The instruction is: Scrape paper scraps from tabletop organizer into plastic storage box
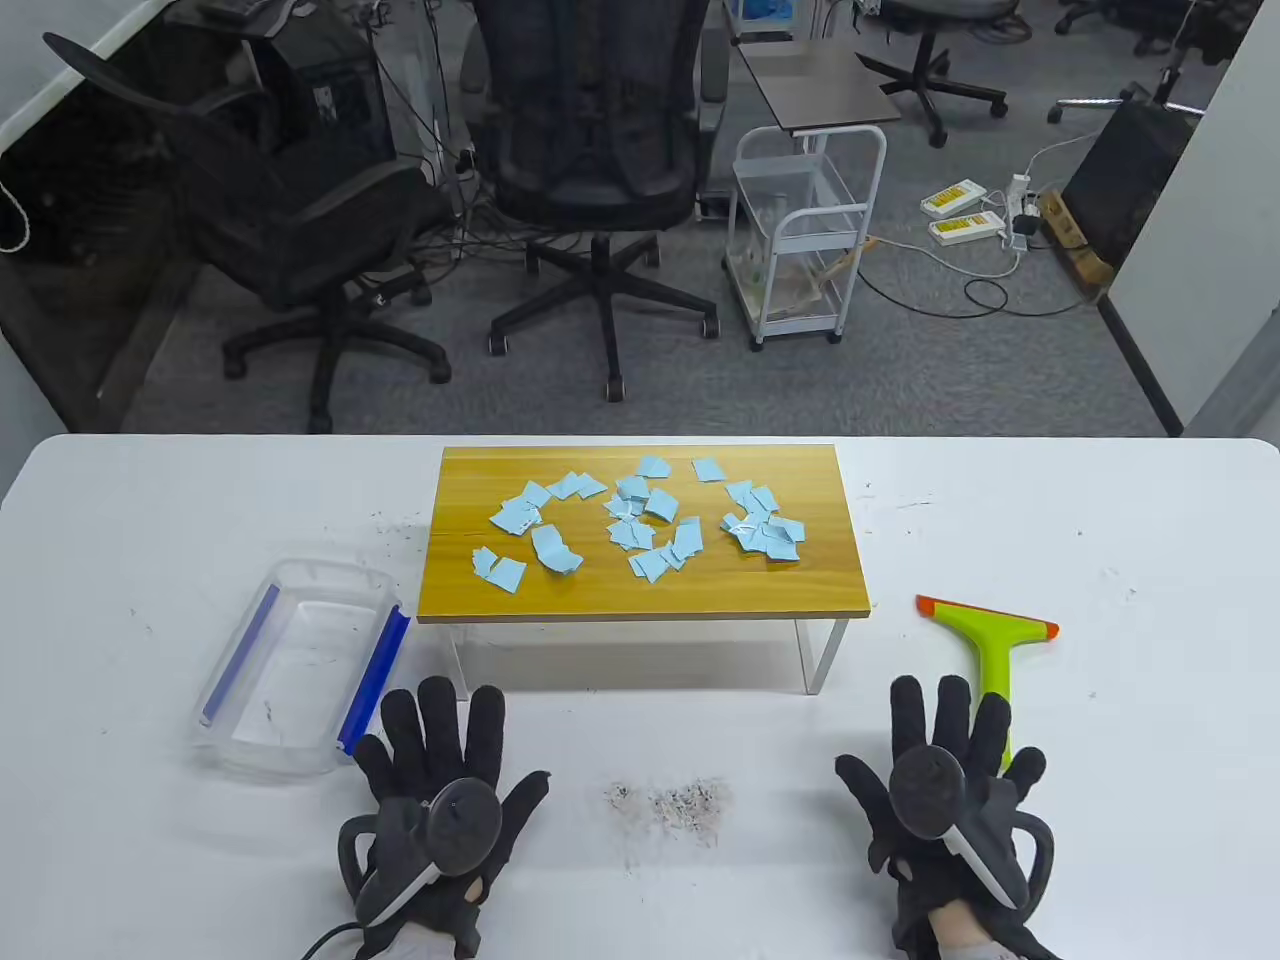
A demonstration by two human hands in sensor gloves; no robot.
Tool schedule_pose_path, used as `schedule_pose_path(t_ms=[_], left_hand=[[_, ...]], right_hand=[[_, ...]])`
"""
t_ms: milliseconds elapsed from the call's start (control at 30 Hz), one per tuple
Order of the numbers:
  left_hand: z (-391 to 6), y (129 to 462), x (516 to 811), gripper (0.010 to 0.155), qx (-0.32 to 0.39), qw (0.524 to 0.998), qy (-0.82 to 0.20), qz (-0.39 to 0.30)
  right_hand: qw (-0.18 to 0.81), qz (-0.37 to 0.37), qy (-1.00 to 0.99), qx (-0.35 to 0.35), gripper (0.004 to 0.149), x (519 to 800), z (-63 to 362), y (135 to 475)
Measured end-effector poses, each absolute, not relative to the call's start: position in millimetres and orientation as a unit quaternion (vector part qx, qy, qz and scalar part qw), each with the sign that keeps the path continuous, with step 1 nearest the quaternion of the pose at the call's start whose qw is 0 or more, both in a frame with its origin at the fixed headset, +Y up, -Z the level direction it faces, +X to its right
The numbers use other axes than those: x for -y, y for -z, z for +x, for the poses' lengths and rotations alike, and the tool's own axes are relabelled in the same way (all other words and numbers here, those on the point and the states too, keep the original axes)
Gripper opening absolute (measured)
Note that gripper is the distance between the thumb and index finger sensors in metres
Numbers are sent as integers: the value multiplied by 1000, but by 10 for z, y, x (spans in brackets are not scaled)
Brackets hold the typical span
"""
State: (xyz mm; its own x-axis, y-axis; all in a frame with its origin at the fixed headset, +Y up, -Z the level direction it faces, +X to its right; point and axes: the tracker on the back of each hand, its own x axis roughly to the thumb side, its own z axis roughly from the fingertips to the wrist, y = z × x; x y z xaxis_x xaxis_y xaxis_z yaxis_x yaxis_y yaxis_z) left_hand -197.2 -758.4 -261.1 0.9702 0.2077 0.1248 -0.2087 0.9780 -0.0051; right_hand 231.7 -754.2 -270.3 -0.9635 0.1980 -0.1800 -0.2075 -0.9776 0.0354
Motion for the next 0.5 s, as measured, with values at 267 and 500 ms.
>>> schedule_pose_path(t_ms=[267,500], left_hand=[[-1953,2606,7581,88,70,992,-109,2],[-1932,2608,7582,88,77,991,-110,1]], right_hand=[[98,-89,-991,-31,88,7563,2317,2706],[104,-97,-989,-34,88,7572,2348,2711]])
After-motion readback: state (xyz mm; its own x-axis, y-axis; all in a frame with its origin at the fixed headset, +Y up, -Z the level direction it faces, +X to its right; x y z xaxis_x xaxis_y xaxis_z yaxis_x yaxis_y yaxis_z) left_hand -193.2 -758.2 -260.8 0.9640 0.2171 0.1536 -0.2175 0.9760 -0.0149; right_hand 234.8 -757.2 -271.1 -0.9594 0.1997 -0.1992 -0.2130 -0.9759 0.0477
